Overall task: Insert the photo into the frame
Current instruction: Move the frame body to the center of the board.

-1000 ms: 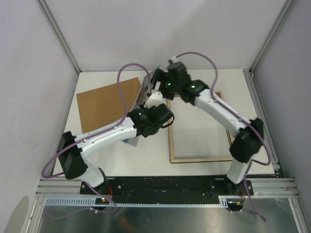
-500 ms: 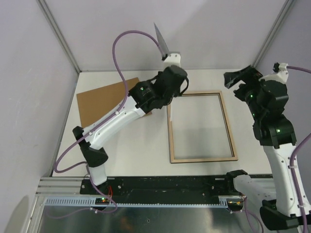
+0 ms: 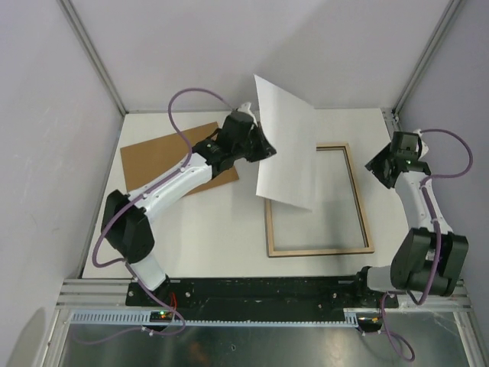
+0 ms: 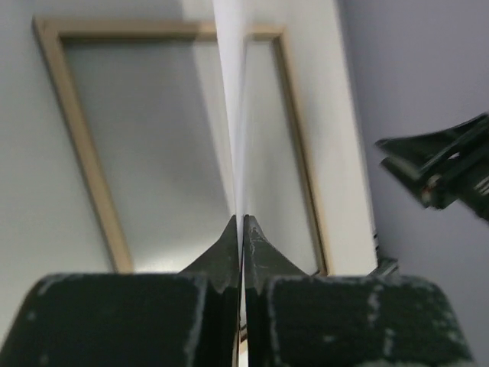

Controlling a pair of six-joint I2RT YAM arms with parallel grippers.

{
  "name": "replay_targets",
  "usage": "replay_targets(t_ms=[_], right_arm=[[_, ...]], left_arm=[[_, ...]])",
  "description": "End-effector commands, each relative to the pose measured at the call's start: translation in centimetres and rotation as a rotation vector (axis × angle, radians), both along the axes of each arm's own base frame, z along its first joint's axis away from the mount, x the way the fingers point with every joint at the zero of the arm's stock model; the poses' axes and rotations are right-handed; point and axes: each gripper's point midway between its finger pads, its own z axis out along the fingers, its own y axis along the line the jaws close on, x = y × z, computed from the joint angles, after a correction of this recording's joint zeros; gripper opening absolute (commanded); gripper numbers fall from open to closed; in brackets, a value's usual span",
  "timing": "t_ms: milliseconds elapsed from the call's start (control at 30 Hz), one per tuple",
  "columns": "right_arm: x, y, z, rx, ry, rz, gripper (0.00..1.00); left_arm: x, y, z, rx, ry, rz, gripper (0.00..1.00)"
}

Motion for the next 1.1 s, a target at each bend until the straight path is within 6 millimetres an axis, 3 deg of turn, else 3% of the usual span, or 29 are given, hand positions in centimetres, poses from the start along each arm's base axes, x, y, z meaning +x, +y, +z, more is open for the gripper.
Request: replay_targets(t_ms=[0, 167, 267, 467, 767, 1067], right_arm=[[1.7, -3.2, -2.9, 0.006, 0.008, -0.101, 0.45], [1.2, -3.6, -8.3, 0.036, 0.125, -0.135, 0.29], [-0.1, -3.3, -11.3, 0.046, 0.198, -0.139, 0.17], [-2.7, -2.0, -14.7, 0.061, 0.276, -0.131, 0.05], [-4.4, 3.3, -16.0, 0.105, 0.293, -0.036, 0.0], [-3.9, 10.3, -15.5, 0.188, 0.258, 0.116, 0.0]], left_arm=[[-0.9, 0.1, 4.1, -0.21, -0.079, -0.129, 0.0], [-1.1, 2.3, 4.1, -0.198, -0.111, -0.135, 0.0], [-1.5, 3.0, 4.6, -0.203, -0.126, -0.147, 0.0], [-2.0, 3.8, 5.5, -0.22, -0.141, -0.176, 0.0], [-1.1, 5.0, 7.7, -0.25, -0.185, -0.216, 0.0], [-1.5, 6.3, 8.5, -0.287, -0.186, -0.33, 0.0]])
